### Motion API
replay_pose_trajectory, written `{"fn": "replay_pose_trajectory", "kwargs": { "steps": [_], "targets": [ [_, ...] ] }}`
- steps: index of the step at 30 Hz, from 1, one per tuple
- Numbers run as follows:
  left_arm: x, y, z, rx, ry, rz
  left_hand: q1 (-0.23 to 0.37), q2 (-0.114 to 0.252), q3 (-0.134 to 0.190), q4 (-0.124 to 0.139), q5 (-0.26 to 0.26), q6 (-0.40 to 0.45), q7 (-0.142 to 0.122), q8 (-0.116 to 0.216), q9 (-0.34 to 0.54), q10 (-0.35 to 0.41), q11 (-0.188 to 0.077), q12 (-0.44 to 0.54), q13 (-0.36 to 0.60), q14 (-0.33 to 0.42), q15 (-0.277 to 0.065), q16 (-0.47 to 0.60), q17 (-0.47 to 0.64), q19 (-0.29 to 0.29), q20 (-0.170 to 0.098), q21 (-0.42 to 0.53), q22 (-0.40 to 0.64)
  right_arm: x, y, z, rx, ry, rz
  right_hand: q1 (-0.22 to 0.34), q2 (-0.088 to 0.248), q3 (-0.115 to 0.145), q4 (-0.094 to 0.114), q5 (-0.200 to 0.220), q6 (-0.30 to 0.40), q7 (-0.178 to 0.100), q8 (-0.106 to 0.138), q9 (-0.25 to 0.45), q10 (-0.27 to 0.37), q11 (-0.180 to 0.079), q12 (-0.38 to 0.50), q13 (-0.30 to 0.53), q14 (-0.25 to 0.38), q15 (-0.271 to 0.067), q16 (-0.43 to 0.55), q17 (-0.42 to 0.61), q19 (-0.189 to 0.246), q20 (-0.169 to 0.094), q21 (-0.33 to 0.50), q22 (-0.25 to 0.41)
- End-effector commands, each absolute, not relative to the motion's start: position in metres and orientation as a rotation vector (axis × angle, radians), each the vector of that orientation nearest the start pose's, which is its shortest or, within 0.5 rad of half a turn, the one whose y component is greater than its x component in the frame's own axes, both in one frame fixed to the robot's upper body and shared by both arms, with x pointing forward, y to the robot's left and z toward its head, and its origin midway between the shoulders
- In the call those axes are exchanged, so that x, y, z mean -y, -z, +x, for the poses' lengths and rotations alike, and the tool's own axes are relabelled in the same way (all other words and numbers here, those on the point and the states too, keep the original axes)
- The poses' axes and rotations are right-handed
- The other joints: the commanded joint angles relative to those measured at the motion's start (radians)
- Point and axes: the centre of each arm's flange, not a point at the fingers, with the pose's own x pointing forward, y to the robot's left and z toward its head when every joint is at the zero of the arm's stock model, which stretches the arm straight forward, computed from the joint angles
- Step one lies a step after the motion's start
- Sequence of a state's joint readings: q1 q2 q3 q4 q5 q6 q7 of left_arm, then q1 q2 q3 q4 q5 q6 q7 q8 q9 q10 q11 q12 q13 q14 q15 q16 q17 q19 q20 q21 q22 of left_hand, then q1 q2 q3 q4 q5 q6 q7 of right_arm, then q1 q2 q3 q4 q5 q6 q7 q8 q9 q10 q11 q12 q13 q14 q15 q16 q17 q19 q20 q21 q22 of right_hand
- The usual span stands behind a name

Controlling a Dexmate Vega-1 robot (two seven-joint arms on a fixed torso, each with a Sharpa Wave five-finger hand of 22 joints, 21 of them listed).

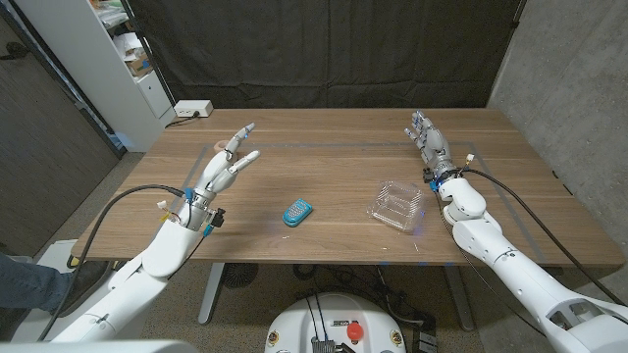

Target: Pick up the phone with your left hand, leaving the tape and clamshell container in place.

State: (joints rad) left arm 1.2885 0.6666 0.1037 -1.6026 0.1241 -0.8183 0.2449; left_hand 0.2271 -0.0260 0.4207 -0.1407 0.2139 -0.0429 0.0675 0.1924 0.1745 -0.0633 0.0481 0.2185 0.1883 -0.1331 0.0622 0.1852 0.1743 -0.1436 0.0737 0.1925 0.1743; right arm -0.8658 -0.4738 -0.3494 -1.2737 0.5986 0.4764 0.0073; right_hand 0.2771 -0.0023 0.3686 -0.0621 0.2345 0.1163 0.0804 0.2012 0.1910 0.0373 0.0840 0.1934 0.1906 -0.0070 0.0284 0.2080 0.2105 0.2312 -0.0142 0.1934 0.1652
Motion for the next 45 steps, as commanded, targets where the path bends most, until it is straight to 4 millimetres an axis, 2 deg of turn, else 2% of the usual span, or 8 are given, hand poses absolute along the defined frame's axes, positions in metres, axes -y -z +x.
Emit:
{"fn": "replay_pose_trajectory", "kwargs": {
  "steps": [1, 10, 14, 19, 21, 32, 39, 45],
  "targets": [
    [-0.301, 0.059, 0.477, 1.175, 0.1, 0.72, 0.018, 0.001, 0.004, -0.009, 0.002, -0.003, -0.004, -0.001, 0.005, -0.004, -0.001, -0.002, 0.006, -0.001, 0.005, 0.003, 0.006, -0.003, 0.007, 0.003, 0.004, 0.298, 0.017, 0.638, 0.762, -0.163, 0.057, 0.015, 0.001, 0.001, -0.008, -0.001, 0.004, -0.004, -0.002, 0.002, 0.001, 0.007, 0.006, 0.003, 0.011, 0.0, 0.0, 0.002, 0.003, 0.003, -0.003, 0.004],
    [-0.293, 0.06, 0.469, 1.233, 0.059, 0.785, 0.037, 0.004, 0.009, -0.015, 0.003, 0.002, -0.006, 0.002, 0.006, -0.015, 0.012, -0.006, 0.007, -0.013, 0.022, -0.001, 0.006, -0.011, 0.006, 0.001, 0.004, 0.303, 0.012, 0.642, 0.764, -0.159, 0.055, 0.021, 0.006, 0.004, -0.012, -0.001, 0.0, -0.006, -0.004, 0.002, 0.003, 0.005, 0.007, 0.003, 0.013, -0.001, 0.001, 0.001, 0.003, 0.004, -0.003, 0.004],
    [-0.292, 0.061, 0.469, 1.256, 0.048, 0.787, 0.065, 0.004, 0.015, -0.022, 0.006, 0.016, -0.016, 0.008, 0.007, -0.001, 0.005, 0.001, 0.009, 0.001, 0.02, 0.005, 0.007, 0.02, 0.049, 0.013, 0.005, 0.304, 0.012, 0.645, 0.76, -0.16, 0.061, 0.026, 0.008, 0.005, -0.015, -0.001, 0.002, -0.009, -0.003, 0.002, 0.004, 0.008, 0.007, 0.003, 0.014, 0.0, 0.001, 0.0, 0.003, 0.004, -0.003, 0.004],
    [-0.291, 0.062, 0.468, 1.262, 0.04, 0.795, 0.08, 0.002, 0.017, -0.025, 0.007, 0.024, -0.008, 0.011, 0.007, 0.009, 0.008, 0.005, 0.01, 0.015, 0.021, 0.01, 0.007, 0.017, 0.051, 0.01, 0.006, 0.305, 0.01, 0.649, 0.762, -0.162, 0.064, 0.028, 0.008, 0.004, -0.017, -0.002, 0.003, -0.011, -0.003, 0.002, 0.005, 0.007, 0.007, 0.003, 0.016, 0.0, 0.001, 0.0, 0.004, 0.004, -0.002, 0.004],
    [-0.291, 0.062, 0.468, 1.268, 0.036, 0.806, 0.087, 0.0, 0.017, -0.026, 0.008, 0.029, -0.017, 0.012, 0.007, 0.012, 0.008, 0.006, 0.01, 0.023, 0.022, 0.012, 0.008, 0.019, 0.051, 0.011, 0.006, 0.305, 0.008, 0.649, 0.764, -0.163, 0.063, 0.028, 0.009, 0.004, -0.017, -0.002, 0.003, -0.013, -0.003, 0.002, 0.006, 0.007, 0.007, 0.003, 0.015, -0.001, 0.001, 0.0, 0.004, 0.005, -0.002, 0.004],
    [-0.289, 0.063, 0.466, 1.285, 0.004, 0.902, 0.143, -0.021, 0.018, -0.026, 0.014, 0.164, -0.036, 0.049, 0.01, 0.085, -0.002, 0.031, 0.013, 0.079, 0.007, 0.022, 0.008, 0.05, 0.049, 0.017, 0.006, 0.306, 0.004, 0.651, 0.766, -0.161, 0.06, 0.028, 0.011, 0.002, -0.018, -0.003, 0.003, -0.016, -0.003, 0.002, 0.008, 0.005, 0.008, 0.003, 0.018, 0.0, 0.003, 0.001, 0.005, 0.005, -0.002, 0.004],
    [-0.287, 0.061, 0.466, 1.276, 0.0, 0.952, 0.165, -0.034, 0.014, -0.024, 0.017, 0.211, -0.041, 0.055, 0.01, 0.128, -0.009, 0.044, 0.014, 0.123, -0.004, 0.029, 0.008, 0.086, 0.07, 0.026, 0.006, 0.305, 0.009, 0.653, 0.754, -0.16, 0.062, 0.024, 0.013, 0.0, -0.016, -0.005, 0.003, -0.017, -0.003, 0.002, 0.009, 0.006, 0.008, 0.004, 0.017, 0.0, 0.003, 0.002, 0.005, 0.005, -0.002, 0.004],
    [-0.285, 0.059, 0.466, 1.275, -0.001, 0.969, 0.172, -0.042, 0.01, -0.023, 0.019, 0.214, -0.043, 0.05, 0.011, 0.14, -0.011, 0.046, 0.014, 0.138, -0.005, 0.03, 0.008, 0.106, 0.089, 0.03, 0.006, 0.306, 0.012, 0.652, 0.75, -0.16, 0.064, 0.022, 0.014, -0.002, -0.015, -0.006, 0.007, -0.019, -0.001, 0.002, 0.011, 0.008, 0.009, 0.004, 0.017, 0.001, 0.004, 0.003, 0.006, 0.006, -0.002, 0.005]
  ]
}}
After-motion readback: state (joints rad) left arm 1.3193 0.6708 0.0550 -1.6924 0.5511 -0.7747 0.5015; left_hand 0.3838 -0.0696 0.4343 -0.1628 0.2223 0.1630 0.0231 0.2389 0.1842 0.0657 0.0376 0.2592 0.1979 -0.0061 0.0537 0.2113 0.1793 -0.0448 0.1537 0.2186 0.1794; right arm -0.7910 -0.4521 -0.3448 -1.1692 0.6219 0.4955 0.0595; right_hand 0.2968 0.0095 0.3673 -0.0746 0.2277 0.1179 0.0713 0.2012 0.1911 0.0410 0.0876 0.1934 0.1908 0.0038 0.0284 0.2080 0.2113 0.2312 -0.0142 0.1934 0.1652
